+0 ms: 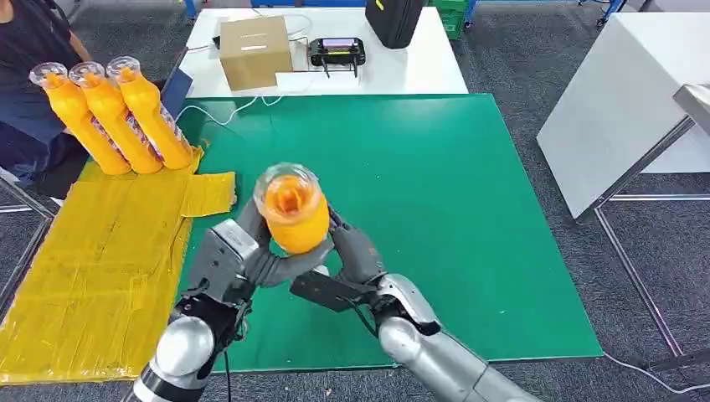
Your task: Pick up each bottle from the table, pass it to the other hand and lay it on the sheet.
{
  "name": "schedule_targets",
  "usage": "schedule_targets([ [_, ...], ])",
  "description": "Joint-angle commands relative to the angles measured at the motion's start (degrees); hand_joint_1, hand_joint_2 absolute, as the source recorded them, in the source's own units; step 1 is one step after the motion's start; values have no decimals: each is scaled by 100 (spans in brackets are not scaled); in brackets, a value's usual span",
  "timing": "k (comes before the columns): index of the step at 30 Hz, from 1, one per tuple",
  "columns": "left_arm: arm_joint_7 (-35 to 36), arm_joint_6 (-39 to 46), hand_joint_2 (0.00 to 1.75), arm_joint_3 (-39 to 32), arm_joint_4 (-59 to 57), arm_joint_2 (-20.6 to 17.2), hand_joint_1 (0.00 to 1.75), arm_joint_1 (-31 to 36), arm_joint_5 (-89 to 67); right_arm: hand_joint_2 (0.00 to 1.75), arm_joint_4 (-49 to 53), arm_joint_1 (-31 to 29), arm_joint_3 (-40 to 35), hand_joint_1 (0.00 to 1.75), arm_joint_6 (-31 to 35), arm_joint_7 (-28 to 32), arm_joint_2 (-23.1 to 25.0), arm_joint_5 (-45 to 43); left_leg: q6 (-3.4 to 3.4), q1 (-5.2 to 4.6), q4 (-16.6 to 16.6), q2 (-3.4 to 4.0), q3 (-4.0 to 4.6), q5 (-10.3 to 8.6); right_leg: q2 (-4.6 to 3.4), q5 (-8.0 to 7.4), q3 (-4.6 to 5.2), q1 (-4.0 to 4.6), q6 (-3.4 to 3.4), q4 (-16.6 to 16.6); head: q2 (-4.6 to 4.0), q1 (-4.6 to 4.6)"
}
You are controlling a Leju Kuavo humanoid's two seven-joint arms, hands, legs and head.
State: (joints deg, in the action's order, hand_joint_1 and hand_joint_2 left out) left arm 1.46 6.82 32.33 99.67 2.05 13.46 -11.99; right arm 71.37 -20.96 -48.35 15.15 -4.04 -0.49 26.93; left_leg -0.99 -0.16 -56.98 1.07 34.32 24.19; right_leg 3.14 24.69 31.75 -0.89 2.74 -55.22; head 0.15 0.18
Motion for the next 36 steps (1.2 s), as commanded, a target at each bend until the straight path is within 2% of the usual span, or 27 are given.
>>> schedule_targets([
  [1,51,-13,175,-979,397,-18,175,-86,-2695,0,1820,1687,1531,0,-357,7,-758,179,5,2,-2,-21,-1,5,-2,9,-7,2,-8,0,0,-2],
  [3,61,139,175,-996,161,-401,175,252,-3189,0,2201,1989,1858,0,-354,47,-631,235,5,-4,-2,-27,-2,6,1,11,-5,-4,-9,-3,0,-4],
  [6,107,226,175,-1132,-273,-703,175,555,-4331,0,3004,2539,2391,0,-470,164,-469,347,13,-1,-8,-32,-5,9,-1,18,-7,-2,-18,-13,0,-2],
  [11,32,269,175,-1196,-355,-661,175,502,-4380,0,3164,2603,2493,0,-616,130,-444,376,8,2,-3,-11,-4,7,-19,8,1,2,-11,-6,0,-7],
  [13,340,81,175,-964,-565,-998,175,616,-5448,0,3559,2804,2726,0,-439,306,-299,468,7,4,-4,-8,-8,9,-24,8,-3,3,-10,-5,0,-4],
  [14,389,-98,175,-892,-884,-1148,175,672,-5830,0,3941,2965,2817,0,-405,296,-393,483,6,2,0,-10,-3,4,-15,7,3,1,-8,-4,0,-2],
  [16,227,-205,175,-652,-1506,-1394,175,820,-6374,0,4404,3092,3043,0,-362,303,-368,488,6,-2,0,-22,-4,2,-2,11,1,-4,-9,-7,0,-2],
  [17,84,77,175,-471,-1969,-1567,175,906,-6823,0,4559,3020,3134,0,-399,438,-503,274,10,-2,1,-31,-17,6,-2,17,-13,-5,-14,-8,0,-2],
  [21,-89,107,175,-578,-3266,-1621,175,969,-6727,0,4685,2818,3343,0,-545,558,-614,7,10,-5,6,2,-27,6,-38,6,-14,-7,-15,1,0,-7],
  [24,-78,-136,175,-682,-4217,-1644,175,1190,-6568,0,4648,2775,3301,0,-557,596,-674,-46,8,-5,9,-2,-25,1,-26,3,-12,-7,-11,4,0,-2],
  [36,-102,-403,175,-871,-4703,-1695,175,1247,-6332,0,4580,2798,3318,0,-534,607,-745,-129,5,-3,1,11,-6,3,-28,1,3,-5,-8,-2,0,-2],
])
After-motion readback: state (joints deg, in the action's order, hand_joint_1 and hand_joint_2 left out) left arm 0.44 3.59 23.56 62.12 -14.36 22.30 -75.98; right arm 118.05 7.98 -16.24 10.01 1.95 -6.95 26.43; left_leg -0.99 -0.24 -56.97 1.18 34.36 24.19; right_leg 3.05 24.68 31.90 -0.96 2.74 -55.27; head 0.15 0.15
